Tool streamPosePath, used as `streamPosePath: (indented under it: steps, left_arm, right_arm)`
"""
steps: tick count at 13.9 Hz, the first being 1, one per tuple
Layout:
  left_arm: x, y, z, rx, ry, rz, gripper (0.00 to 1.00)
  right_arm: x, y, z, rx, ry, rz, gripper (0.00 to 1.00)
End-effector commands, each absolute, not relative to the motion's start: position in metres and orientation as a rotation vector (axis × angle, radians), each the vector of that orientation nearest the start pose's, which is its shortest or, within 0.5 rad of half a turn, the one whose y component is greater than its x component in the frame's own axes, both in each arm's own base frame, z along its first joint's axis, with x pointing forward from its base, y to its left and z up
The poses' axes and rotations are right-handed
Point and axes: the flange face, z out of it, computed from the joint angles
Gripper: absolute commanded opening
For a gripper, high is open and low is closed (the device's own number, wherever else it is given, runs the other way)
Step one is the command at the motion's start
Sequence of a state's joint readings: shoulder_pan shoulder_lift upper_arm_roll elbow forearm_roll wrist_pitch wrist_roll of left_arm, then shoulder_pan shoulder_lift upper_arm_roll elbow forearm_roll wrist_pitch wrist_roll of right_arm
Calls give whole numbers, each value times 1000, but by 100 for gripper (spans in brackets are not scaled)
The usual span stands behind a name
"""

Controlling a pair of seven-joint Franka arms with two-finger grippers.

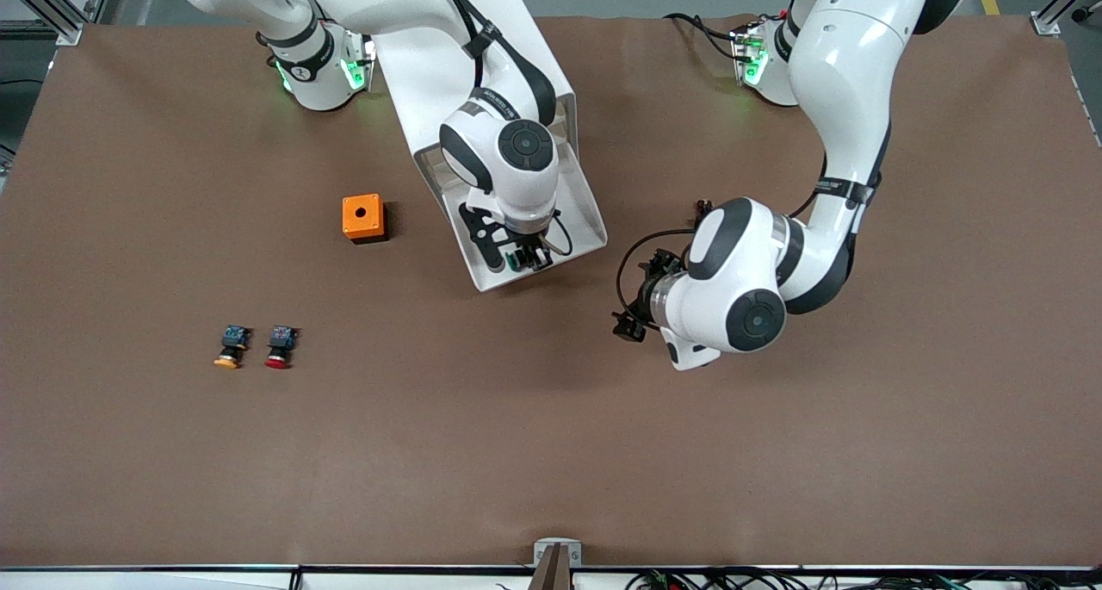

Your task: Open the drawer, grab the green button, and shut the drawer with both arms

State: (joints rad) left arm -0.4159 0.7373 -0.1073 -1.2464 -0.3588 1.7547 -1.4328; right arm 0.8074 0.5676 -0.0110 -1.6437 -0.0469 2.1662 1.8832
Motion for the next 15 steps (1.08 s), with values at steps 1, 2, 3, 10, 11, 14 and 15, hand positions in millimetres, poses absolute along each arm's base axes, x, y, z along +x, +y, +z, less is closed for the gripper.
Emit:
streamPosePath:
  steps: [1,2,3,10,11,14,15]
  left_arm:
    - [622,-374,325,-2843,-1424,652,100]
    - [620,-381,323,-2902,-1363,632,100]
    - [619,-389,324,-2971,-1296,598,100]
    - [593,-456,282,-3186,-918,313,100]
    - [586,-467,270,-3187,-899,297,100]
    - [563,-479,252,-3147,-881,340,100]
    - [546,-492,244,-3124,-877,360,100]
  right_arm:
    - [504,467,316,-2871,1549,-19,0]
    - [516,454,336,-2924,1526,41,0]
    - [529,436,362,-2953,1480,93,0]
    - [591,267,474,-3082,940,224,0]
    - [599,244,476,-3093,876,233,0]
    - [618,189,468,-3119,702,259,0]
    - [622,169,456,-3122,659,270,0]
